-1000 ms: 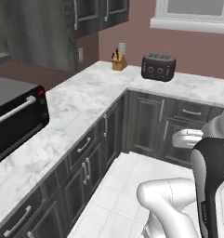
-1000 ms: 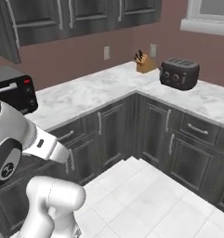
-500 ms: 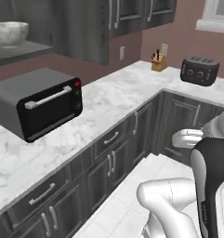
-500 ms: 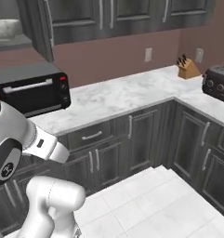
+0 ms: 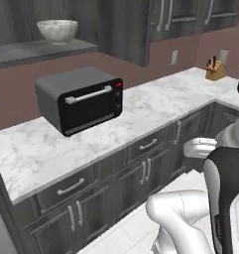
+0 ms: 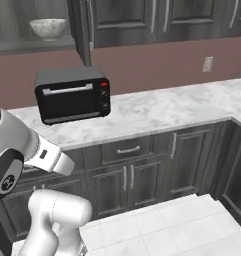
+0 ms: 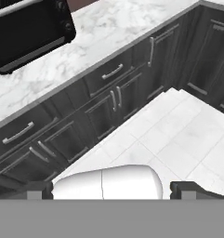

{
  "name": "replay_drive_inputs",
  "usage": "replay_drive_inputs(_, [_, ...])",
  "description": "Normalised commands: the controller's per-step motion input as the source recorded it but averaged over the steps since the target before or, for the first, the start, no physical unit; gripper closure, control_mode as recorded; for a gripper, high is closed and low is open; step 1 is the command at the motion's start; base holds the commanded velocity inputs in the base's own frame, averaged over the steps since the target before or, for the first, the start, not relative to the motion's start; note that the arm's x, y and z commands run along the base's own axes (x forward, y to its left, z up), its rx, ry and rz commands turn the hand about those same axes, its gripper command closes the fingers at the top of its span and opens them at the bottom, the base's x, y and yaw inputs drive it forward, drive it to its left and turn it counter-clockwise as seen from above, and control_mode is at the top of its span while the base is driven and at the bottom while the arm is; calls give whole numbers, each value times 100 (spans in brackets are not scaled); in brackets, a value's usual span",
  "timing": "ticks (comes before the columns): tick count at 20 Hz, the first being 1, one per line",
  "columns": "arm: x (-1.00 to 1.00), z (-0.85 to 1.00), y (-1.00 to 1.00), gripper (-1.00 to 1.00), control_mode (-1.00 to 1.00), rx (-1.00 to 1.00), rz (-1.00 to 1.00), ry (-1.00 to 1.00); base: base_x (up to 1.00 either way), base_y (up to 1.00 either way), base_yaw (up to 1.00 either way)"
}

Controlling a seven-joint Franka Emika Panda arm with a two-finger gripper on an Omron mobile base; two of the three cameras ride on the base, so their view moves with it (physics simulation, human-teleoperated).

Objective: Move the bowls from the cabinet to the plates on the dining table.

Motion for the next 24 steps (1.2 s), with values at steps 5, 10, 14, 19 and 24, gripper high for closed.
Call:
replay_drive_inputs(5, [0, 0, 0, -100, 100, 0, 0, 0, -10, 10, 41])
replay_drive_inputs(10, [0, 0, 0, -100, 100, 0, 0, 0, -12, 9, 41])
replay_drive_inputs(14, [0, 0, 0, -100, 100, 0, 0, 0, -14, 9, 42])
replay_drive_inputs(19, [0, 0, 0, -100, 100, 0, 0, 0, -14, 7, 42])
replay_drive_inputs(24, [0, 0, 0, -100, 100, 0, 0, 0, -9, 5, 41])
